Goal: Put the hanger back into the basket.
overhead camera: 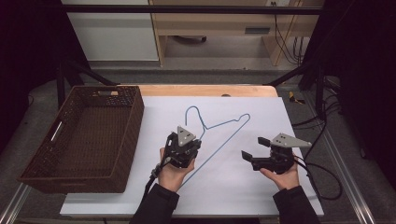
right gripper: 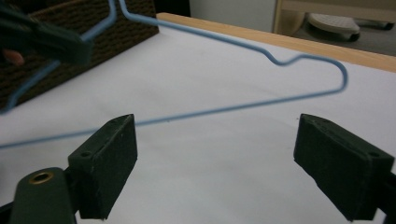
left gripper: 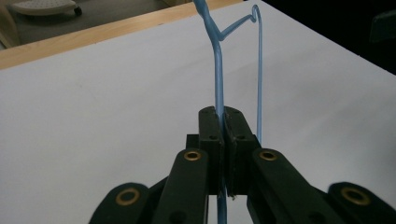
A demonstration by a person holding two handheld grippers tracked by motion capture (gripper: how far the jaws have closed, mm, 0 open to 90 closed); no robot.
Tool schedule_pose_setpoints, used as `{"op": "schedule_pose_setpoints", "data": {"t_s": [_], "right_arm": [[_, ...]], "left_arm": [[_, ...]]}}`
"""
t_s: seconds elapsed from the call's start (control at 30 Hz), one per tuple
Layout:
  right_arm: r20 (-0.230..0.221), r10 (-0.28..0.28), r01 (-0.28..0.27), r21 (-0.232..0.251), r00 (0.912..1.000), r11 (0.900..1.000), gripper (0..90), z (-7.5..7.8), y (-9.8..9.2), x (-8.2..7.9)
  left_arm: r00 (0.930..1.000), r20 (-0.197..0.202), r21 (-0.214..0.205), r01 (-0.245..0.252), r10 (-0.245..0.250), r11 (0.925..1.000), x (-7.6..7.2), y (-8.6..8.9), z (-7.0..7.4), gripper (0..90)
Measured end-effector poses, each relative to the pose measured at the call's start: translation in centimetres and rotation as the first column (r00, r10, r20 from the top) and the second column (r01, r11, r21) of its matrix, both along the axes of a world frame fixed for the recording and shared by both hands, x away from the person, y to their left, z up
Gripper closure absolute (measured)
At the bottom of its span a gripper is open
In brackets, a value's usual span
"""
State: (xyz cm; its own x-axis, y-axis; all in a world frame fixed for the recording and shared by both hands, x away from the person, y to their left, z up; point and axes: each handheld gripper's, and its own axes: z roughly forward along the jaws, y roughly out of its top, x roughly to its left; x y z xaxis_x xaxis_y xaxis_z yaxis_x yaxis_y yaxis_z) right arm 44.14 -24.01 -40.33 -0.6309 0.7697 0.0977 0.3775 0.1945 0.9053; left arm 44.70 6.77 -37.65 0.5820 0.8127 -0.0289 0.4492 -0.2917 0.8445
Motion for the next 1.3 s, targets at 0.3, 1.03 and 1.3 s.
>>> {"op": "schedule_pose_setpoints", "data": {"t_s": [0.3,1.03,1.3], "right_arm": [[-0.003,-0.026,0.026,0.006,0.9997,0.9996,7.2,-0.6,-2.0,-1.4],[0.004,-0.046,0.046,0.014,0.9989,0.9988,4.2,-0.7,-3.6,-2.6],[0.009,-0.046,0.045,0.02,0.9989,0.9988,4.3,-0.5,-3.5,-2.7]], "left_arm": [[0.9993,0.009,-0.015,0.037,-0.037,0.9992,0.5,2.0,2.6,87.4],[0.994,0.076,0.013,0.078,-0.079,0.9968,1.1,9.1,8.9,87.4],[0.9911,0.113,0.042,0.065,-0.07,0.997,1.3,12.0,10.7,87.4]]}}
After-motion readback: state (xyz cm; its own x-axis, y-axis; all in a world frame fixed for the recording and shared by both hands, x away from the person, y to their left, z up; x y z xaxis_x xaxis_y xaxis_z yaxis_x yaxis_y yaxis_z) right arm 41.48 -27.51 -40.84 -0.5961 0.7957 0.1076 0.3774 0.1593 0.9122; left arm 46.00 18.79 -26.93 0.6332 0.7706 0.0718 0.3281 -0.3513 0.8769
